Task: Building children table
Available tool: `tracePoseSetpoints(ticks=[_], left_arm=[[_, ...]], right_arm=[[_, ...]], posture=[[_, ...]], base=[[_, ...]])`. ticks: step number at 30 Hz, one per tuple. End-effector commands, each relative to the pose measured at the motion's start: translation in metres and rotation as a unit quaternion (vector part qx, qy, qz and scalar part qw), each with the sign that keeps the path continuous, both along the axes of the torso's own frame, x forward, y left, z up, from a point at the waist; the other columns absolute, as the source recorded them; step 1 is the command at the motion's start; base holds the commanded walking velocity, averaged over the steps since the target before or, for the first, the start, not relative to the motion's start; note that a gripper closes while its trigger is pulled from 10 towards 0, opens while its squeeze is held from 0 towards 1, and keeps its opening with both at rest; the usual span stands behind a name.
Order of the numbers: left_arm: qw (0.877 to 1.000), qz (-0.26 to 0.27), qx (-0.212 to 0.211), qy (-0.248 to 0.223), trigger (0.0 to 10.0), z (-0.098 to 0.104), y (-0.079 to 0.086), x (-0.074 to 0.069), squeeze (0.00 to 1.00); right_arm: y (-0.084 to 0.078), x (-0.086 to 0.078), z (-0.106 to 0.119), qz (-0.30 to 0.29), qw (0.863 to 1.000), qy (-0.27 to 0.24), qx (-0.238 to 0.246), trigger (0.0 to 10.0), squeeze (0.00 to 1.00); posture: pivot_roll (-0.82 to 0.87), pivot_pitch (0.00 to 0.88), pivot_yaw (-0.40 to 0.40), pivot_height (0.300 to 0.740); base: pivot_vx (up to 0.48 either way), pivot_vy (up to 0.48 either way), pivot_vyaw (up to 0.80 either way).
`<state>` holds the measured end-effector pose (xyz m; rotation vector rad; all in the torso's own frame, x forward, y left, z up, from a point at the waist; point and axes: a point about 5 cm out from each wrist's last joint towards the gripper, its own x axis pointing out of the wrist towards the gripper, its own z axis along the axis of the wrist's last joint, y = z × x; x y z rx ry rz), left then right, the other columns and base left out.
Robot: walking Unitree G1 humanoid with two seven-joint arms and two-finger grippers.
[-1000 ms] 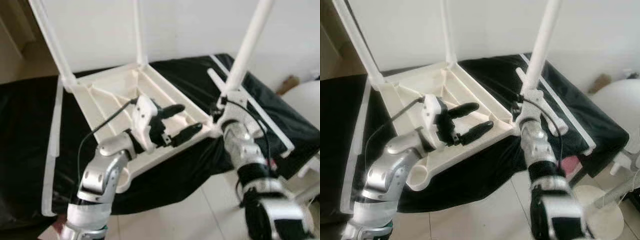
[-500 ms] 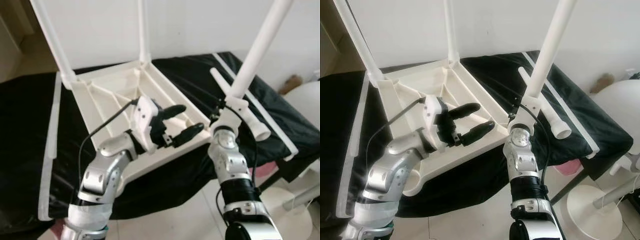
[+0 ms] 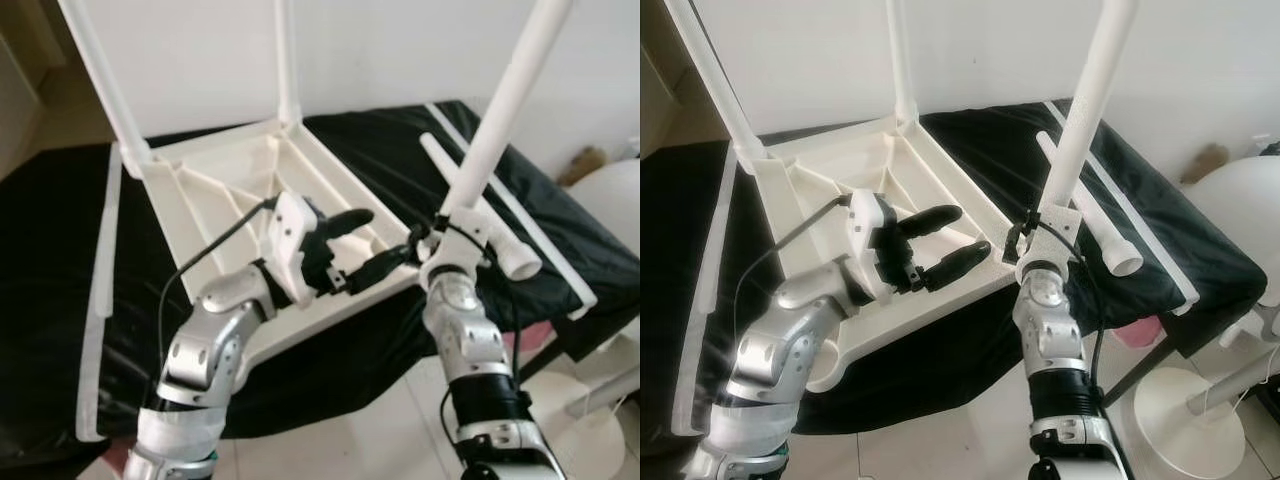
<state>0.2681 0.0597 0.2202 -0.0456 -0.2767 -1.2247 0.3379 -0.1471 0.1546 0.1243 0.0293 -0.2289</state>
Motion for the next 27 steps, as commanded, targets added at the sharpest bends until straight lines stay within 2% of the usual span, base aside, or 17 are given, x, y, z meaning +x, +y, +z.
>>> tracePoseSetpoints(ticks=[1,2,3,7,9,10,12,13,15,17,20,23,27], left_arm=[[0.999,0.031,-0.007,0.001,10.0,0.003,0.0,0.002,0.0],[0.999,0.031,-0.007,0.0,10.0,0.004,-0.001,0.002,0.0],[0.999,0.031,-0.008,-0.001,10.0,0.004,-0.001,0.002,0.0],[0.999,0.031,-0.009,-0.002,10.0,0.005,0.0,0.003,0.0],[0.999,0.031,-0.009,-0.004,10.0,0.006,0.0,0.004,0.0],[0.999,0.031,-0.009,-0.004,10.0,0.006,0.0,0.004,0.0],[0.999,0.031,-0.009,-0.006,10.0,0.007,0.0,0.005,0.0],[0.999,0.031,-0.009,-0.006,10.0,0.007,0.0,0.005,0.0],[0.999,0.032,-0.009,-0.008,10.0,0.008,0.001,0.005,0.0],[0.999,0.032,-0.009,-0.008,10.0,0.008,0.001,0.005,0.0],[0.999,0.031,-0.007,-0.009,10.0,0.009,0.002,0.005,0.0],[0.999,0.03,-0.006,-0.01,10.0,0.009,0.002,0.005,0.0],[1.0,0.029,-0.005,-0.01,10.0,0.01,0.002,0.005,0.0]], right_arm=[[-0.006,0.003,0.004,0.017,1.0,-0.007,0.002,10.0,1.0],[-0.012,0.005,0.004,0.031,1.0,-0.003,0.001,10.0,0.2],[-0.017,0.007,0.002,0.053,0.999,0.006,0.003,10.0,0.0],[-0.022,0.009,0.001,0.067,0.998,0.01,-0.007,10.0,0.0],[-0.031,0.012,-0.002,0.107,0.994,0.02,-0.026,10.0,0.0],[-0.031,0.012,-0.002,0.107,0.994,0.02,-0.026,10.0,0.0],[-0.04,0.015,-0.007,0.154,0.986,0.032,-0.052,10.0,0.0],[-0.04,0.015,-0.007,0.154,0.986,0.032,-0.052,10.0,0.0],[-0.05,0.019,-0.011,0.194,0.976,0.04,-0.093,10.0,0.0],[-0.05,0.019,-0.011,0.194,0.976,0.04,-0.093,10.0,0.0],[-0.055,0.022,-0.017,0.263,0.951,0.053,-0.157,10.0,0.0],[-0.054,0.024,-0.021,0.286,0.943,0.066,-0.156,10.0,0.0],[-0.053,0.024,-0.023,0.299,0.939,0.07,-0.153,10.0,0.0]], posture=[[0.04,0.0,-0.012,0.74],[0.03,0.0,-0.011,0.74],[0.03,0.0,-0.013,0.74],[0.03,0.0,-0.012,0.74],[0.03,0.0,-0.011,0.74],[0.03,0.0,-0.011,0.74],[0.04,0.0,-0.009,0.74],[0.04,0.0,-0.009,0.74],[0.04,0.0,-0.006,0.74],[0.04,0.0,-0.006,0.74],[0.04,0.0,0.004,0.74],[0.05,0.0,0.008,0.74],[0.05,0.0,0.01,0.74]], base=[[0.0,0.0,0.0],[0.0,0.0,0.0],[0.0,0.0,0.0],[0.0,0.0,0.0],[0.0,0.0,0.0],[0.0,0.0,0.0],[0.0,0.0,0.0],[0.0,0.0,0.0],[0.0,0.0,0.0],[0.0,0.0,0.0],[0.0,0.0,0.0],[0.0,0.0,0.0],[0.0,0.0,0.0]])
